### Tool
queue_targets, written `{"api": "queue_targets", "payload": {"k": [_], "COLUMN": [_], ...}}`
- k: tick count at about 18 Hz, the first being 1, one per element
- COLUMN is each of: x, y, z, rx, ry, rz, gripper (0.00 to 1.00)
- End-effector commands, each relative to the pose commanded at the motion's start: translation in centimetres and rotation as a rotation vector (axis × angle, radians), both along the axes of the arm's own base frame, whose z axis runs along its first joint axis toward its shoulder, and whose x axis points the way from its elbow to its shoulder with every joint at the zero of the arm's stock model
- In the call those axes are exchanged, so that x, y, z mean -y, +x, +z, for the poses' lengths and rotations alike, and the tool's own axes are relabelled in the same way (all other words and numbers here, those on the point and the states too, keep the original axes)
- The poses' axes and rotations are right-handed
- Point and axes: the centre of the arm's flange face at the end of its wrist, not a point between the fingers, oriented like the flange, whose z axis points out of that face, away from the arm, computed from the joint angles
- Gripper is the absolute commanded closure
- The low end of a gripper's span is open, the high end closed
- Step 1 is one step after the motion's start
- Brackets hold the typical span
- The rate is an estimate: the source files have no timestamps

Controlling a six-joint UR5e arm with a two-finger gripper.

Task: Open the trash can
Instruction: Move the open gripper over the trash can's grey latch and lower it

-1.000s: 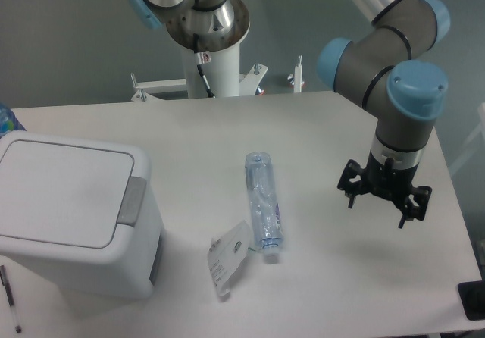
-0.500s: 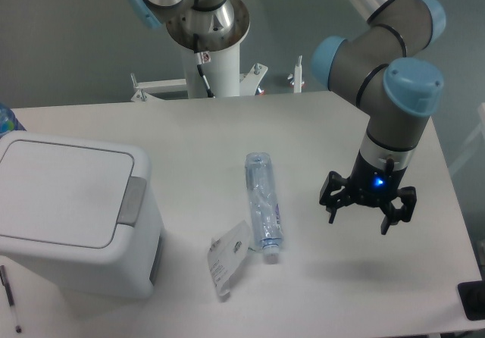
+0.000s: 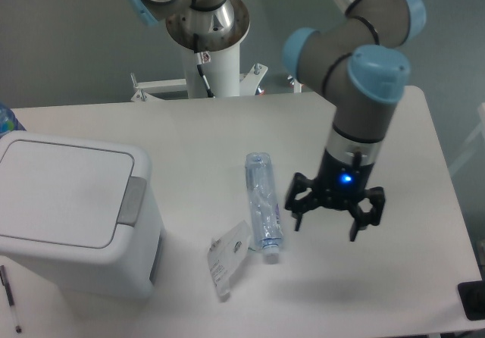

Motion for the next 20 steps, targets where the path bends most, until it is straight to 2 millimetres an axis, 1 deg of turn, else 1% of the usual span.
{"api": "queue_targets", "payload": {"k": [2,4,6,7,8,10,11,12,14,15,18,20], "x": [-1.0,-1.3,-2.0,-2.0,-2.2,-2.9,-3.3,-3.7,-4.2,-4.0,-4.0,-4.1], "y": [1.4,2.9,4.4,4.9,5.4,7.1,7.7,9.2,11.3,11.9,12.9,13.2], "z": [0.5,2.0,2.9,3.9,4.5,5.4,6.2,7.3,7.7,8.0,8.5,8.2], "rx": [0.009,0.008,0.043,0.044,0.043,0.056,0.073,0.091,0.093,0.092,0.099,0.108], "ry": [0.007,0.036,0.075,0.090,0.097,0.120,0.155,0.182,0.187,0.190,0.209,0.205], "rz": [-0.001,-0.018,-0.021,-0.016,-0.017,-0.036,-0.045,-0.050,-0.078,-0.084,-0.102,-0.105], "gripper": [0.00,0.00,0.00,0.00,0.00,0.00,0.00,0.00,0.00,0.00,0.00,0.00]}}
